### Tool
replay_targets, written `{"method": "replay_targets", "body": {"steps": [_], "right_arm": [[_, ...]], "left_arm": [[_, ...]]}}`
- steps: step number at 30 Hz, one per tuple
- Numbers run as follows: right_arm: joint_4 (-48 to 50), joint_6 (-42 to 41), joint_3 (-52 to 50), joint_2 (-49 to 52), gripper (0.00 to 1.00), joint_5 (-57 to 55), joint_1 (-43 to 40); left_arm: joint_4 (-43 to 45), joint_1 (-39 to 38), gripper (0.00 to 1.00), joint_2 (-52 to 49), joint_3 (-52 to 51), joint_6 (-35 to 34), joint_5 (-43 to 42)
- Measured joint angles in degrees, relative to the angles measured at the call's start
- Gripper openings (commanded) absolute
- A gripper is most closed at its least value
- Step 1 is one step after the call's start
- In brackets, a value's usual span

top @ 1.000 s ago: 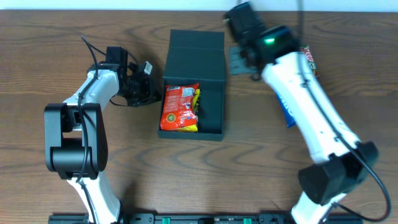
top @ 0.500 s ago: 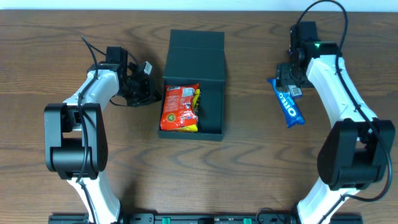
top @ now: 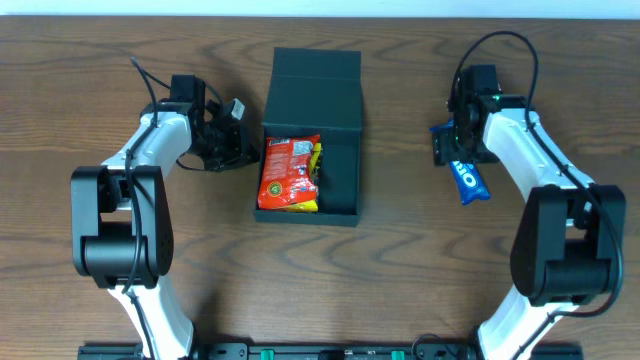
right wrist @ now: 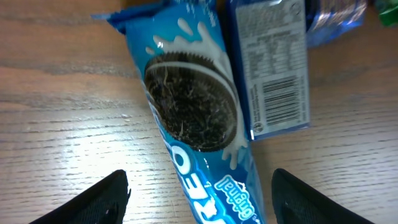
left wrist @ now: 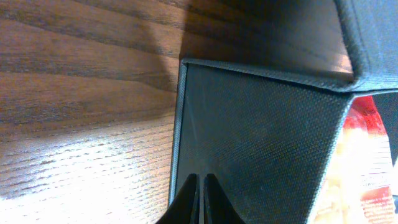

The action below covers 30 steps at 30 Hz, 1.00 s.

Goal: Pack container
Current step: 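Grasp the blue Oreo pack with the right gripper and lift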

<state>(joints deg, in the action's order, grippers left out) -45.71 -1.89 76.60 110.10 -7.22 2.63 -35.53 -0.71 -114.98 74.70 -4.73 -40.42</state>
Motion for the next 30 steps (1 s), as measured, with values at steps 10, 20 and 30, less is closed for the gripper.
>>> {"method": "replay_targets", "body": {"steps": [10, 20, 30], "right_arm": [[4.26, 0.07, -5.35, 0.0, 0.72, 1.25, 0.0], [9.38, -0.09, -6.27, 0.0, 0.51, 2.8, 0.0], [10.27, -0.44, -6.27, 0.02, 0.38, 3.5, 0.0]], "left_arm": [[0.0, 0.0, 0.06, 0.0, 0.0, 0.02, 0.0], [0.0, 0.0, 0.06, 0.0, 0.0, 0.0, 0.0], [0.0, 0.0, 0.06, 0.0, 0.0, 0.02, 0.0]]}}
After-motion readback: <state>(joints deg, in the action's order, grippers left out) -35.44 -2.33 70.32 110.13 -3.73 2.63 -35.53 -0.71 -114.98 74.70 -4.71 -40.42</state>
